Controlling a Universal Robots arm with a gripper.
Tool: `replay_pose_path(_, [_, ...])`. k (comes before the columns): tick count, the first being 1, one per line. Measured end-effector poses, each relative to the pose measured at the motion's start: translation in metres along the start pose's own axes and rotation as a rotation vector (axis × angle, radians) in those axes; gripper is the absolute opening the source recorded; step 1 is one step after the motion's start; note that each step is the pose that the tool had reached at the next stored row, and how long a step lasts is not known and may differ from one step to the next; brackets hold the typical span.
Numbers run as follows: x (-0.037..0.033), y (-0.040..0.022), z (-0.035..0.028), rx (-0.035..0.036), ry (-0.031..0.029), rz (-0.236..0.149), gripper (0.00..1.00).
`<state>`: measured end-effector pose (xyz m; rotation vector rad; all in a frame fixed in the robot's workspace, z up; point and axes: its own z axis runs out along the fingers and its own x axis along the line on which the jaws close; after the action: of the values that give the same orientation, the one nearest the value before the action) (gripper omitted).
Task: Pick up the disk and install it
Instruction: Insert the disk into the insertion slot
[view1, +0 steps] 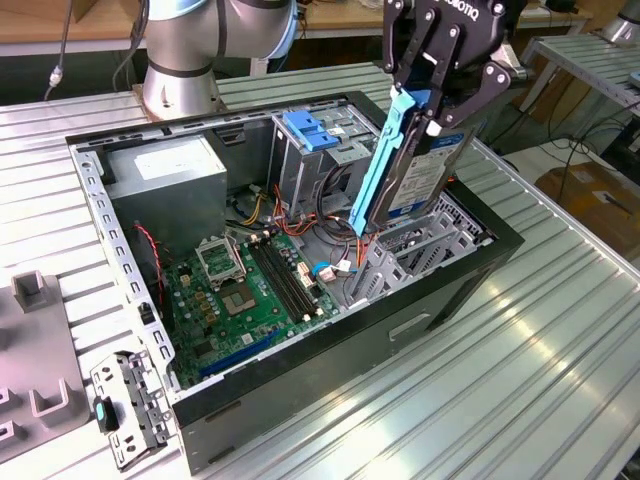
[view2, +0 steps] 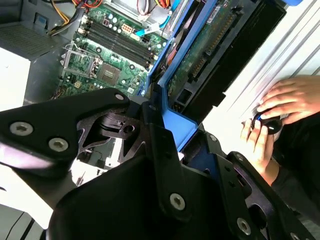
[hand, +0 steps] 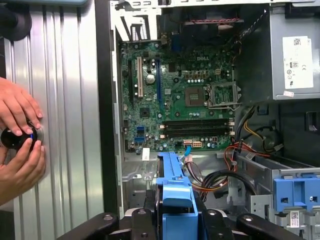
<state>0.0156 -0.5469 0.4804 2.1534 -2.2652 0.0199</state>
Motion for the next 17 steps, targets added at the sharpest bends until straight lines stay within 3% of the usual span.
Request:
replay_pose_path(5, [-0.0003, -0.0152, 0.003, 0.0007, 0.0013, 0.0, 0.37])
replay_pose_path(7, [-0.0004, -0.0181, 0.0041, 0.0025, 0.0018, 0.0, 0.37])
replay_pose_path(11, [-0.0004, -0.0208, 0.0069, 0.0247, 0.0016, -0.01, 0.37])
replay_pose_path(17, [0.003, -0.028, 0.0117, 0.0258, 0.0016, -0.012, 0.37])
